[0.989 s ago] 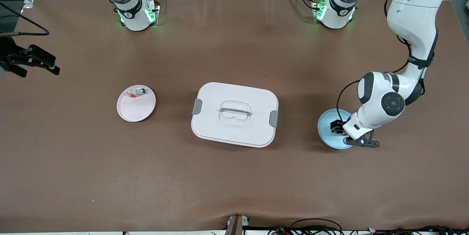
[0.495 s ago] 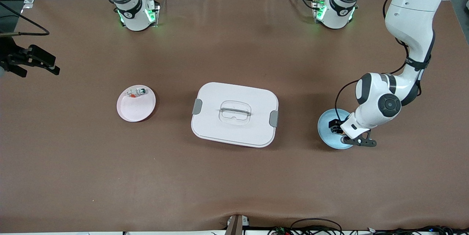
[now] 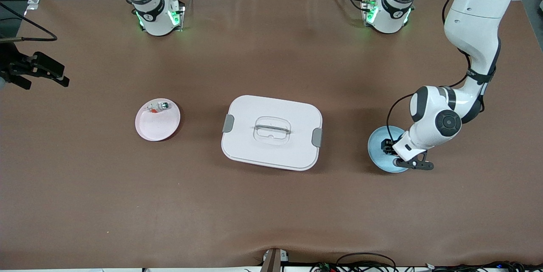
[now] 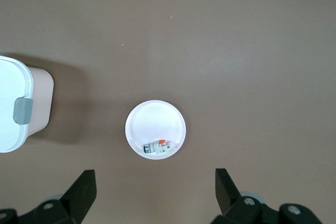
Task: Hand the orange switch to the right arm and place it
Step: 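Close the left gripper on the orange switch, then lift the orange switch off the blue plate with the left gripper, then carry the switch above the box while the right gripper reaches toward it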
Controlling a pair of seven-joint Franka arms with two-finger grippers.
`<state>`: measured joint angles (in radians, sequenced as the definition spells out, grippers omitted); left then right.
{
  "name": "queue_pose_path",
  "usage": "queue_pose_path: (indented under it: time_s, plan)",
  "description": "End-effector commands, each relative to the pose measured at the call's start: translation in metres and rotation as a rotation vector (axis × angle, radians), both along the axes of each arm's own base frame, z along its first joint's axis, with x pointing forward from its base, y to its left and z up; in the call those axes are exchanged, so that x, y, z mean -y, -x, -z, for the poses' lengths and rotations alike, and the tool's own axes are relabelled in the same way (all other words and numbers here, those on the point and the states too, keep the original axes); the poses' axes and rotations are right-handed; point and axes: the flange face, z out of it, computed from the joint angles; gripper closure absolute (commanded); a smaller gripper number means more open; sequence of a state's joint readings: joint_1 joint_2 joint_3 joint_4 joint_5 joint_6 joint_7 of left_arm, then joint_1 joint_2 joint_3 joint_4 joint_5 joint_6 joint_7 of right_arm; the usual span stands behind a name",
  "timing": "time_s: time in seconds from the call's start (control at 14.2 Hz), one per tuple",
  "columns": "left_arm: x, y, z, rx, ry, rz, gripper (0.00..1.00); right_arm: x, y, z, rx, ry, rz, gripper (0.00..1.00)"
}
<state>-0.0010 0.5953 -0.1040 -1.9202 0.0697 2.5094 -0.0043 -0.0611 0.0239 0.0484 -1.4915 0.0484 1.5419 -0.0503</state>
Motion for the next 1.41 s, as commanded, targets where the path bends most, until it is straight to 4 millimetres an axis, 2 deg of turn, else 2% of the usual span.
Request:
queue_pose_path:
  time_s: [0.0,0.21,0.35,0.57,0.92,1.34]
  plan:
    - [0.0,-0.003,-0.017,0.027,-0.005,0.007,0.99,0.003,0.009,-0.002,0.002,0.001,0.013,0.0]
    - [0.005,-0.004,-0.052,0.013,-0.018,0.013,1.0,0.003,0.009,-0.003,0.004,0.002,0.013,0.0]
    - [0.011,-0.003,-0.085,0.014,-0.02,0.019,1.0,0.002,0.009,-0.003,0.004,0.001,0.013,0.0]
    - [0.015,0.0,-0.124,0.023,-0.022,-0.006,1.0,0.002,0.009,-0.003,0.004,0.001,0.013,0.0]
    - [0.049,0.0,-0.183,-0.03,-0.012,-0.111,1.0,0.004,0.007,-0.004,0.014,0.002,0.015,0.0]
    - [0.109,0.008,-0.251,-0.068,0.001,-0.393,1.0,0.003,0.004,-0.006,0.044,0.006,0.015,0.0]
